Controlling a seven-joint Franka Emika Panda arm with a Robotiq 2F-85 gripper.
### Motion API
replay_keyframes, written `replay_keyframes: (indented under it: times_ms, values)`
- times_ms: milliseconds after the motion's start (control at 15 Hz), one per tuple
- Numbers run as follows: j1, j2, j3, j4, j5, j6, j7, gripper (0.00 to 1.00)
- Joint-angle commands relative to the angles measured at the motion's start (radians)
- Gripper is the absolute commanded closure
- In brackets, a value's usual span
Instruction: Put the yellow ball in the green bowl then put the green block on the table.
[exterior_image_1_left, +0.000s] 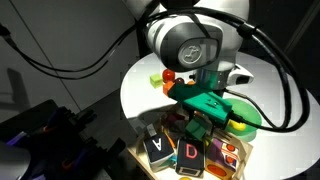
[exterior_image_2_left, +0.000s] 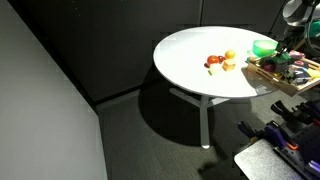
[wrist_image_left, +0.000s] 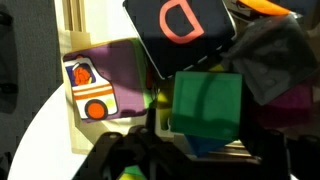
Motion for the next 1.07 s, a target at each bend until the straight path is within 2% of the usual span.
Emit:
replay_keyframes:
  times_ms: [0,133,467,1000]
  values:
    - [-0.028,0.015,0.023,0.032,-0.022,-0.022,-0.007,0.51]
    - [-0.027,-0.004,0.026,0.025,-0.016,-0.048,-0.001,0.66]
    - [-0.004,-0.053,0.032,0.012,-0.018,-0.112,0.019,0.67]
    - [0.060,-0.097,0.051,0.017,-0.017,-0.152,0.077,0.67]
